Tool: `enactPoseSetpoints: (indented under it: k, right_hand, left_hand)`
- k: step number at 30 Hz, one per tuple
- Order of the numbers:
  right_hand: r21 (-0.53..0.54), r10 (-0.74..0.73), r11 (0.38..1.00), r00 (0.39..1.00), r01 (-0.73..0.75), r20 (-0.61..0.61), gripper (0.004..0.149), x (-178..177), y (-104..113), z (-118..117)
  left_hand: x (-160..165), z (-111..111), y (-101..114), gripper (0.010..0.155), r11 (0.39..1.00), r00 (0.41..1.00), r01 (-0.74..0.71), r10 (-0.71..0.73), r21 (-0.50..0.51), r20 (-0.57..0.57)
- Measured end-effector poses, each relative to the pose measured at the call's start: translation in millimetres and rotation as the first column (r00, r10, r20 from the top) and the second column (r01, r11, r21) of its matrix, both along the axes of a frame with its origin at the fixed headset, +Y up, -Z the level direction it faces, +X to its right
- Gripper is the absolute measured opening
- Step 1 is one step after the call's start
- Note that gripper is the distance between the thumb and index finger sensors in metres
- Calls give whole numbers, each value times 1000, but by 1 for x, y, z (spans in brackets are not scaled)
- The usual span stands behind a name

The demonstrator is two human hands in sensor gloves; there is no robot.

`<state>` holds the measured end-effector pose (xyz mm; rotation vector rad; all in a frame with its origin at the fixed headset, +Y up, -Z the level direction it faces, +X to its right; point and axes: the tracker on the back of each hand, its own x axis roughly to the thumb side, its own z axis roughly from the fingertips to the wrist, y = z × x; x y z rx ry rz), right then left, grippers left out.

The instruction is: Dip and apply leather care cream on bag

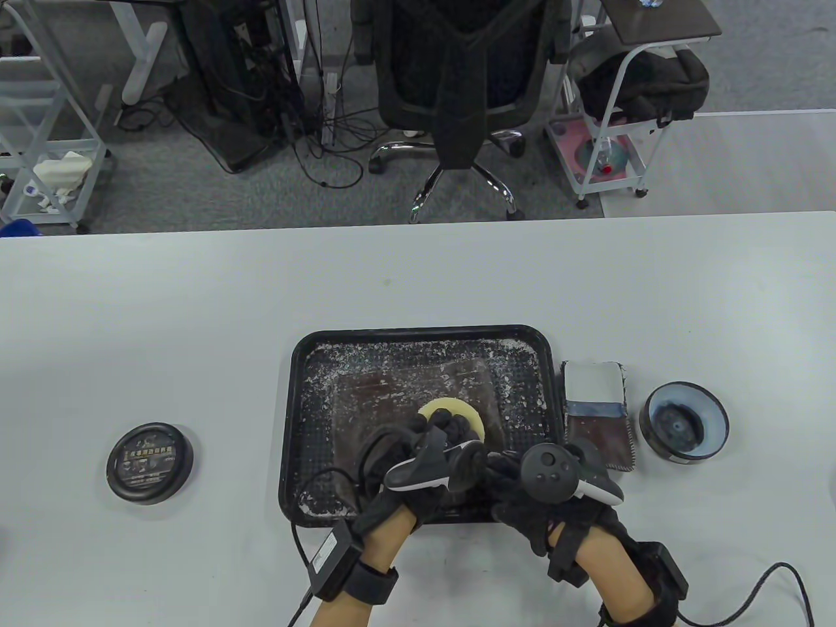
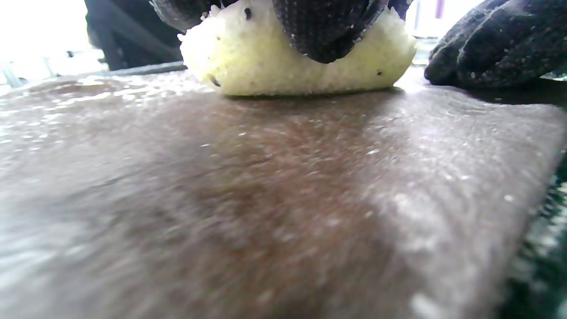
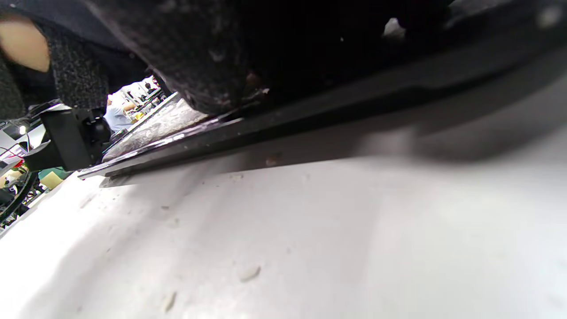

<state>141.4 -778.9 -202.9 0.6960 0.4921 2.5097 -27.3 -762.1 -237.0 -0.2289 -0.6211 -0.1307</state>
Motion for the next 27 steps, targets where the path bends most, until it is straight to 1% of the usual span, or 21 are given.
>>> enactPoseSetpoints:
  k: [7,12,19,23,27]
  right_hand:
    - [3,0,1000,1000,0,5,55,0,0,-1]
    - [10,1,1000,1000,-1,9,55,-1,1,-1]
    - [27,8,1000,1000,-8,16,53,-2,1,-2]
    - [37,14,999,1000,-15,20,52,-3,2,-2]
    - [43,16,999,1000,-17,24,52,-3,2,-2]
  left_hand:
    - [-30,5,2,56,998,998,61,-62,-16,-33]
    - [-63,10,2,56,998,995,61,-64,-34,-76]
    - [-106,21,2,56,998,991,62,-65,-26,-119]
    - [-122,22,4,55,998,986,44,-51,-47,-160]
    - [-130,23,7,55,995,977,72,-83,-66,-196]
